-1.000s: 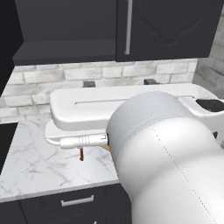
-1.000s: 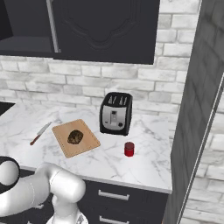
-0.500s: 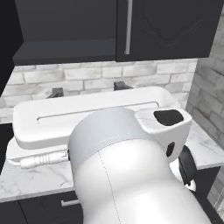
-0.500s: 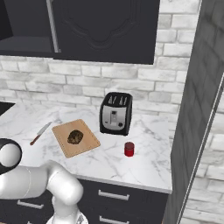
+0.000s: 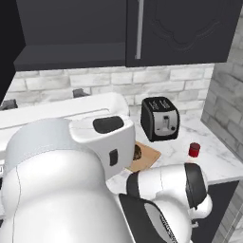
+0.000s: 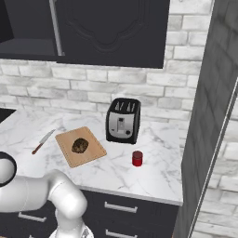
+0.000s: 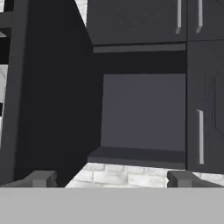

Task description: Pick the bread, place it on the cutting board, pick the jam, place it on the counter, and close the cabinet.

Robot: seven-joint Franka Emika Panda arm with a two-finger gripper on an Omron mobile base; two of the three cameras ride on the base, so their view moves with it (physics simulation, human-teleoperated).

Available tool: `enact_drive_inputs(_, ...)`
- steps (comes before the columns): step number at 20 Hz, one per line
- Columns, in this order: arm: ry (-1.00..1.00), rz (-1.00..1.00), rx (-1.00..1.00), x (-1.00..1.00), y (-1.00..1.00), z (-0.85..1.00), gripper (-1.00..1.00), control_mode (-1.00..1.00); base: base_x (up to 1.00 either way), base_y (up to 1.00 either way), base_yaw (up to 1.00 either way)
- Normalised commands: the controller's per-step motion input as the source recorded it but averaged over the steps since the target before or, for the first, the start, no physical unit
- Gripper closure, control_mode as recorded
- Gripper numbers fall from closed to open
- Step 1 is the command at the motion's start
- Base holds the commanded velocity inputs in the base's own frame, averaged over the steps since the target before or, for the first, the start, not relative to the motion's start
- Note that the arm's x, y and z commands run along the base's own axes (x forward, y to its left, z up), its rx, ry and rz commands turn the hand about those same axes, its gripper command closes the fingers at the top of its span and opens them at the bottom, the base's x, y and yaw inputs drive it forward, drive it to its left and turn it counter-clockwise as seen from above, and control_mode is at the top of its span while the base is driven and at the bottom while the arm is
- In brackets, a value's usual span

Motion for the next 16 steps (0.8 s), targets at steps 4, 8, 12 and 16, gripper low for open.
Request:
enact_drive_inputs(4, 0.04, 0.0, -0.03, 0.0, 0.55, 0.0, -1.0, -1.0, 0.0, 0.0, 0.0)
enact_drive_inputs(8, 0.03, 0.0, -0.02, 0.0, 0.5, 0.0, -1.0, -1.0, 0.0, 0.0, 0.0)
enact_drive_inputs(12, 0.03, 0.0, -0.01, 0.0, 0.46, 0.0, -1.0, -1.0, 0.0, 0.0, 0.0)
enact_drive_inputs(16, 0.03, 0.0, -0.02, 0.0, 0.47, 0.0, -1.0, -1.0, 0.0, 0.0, 0.0)
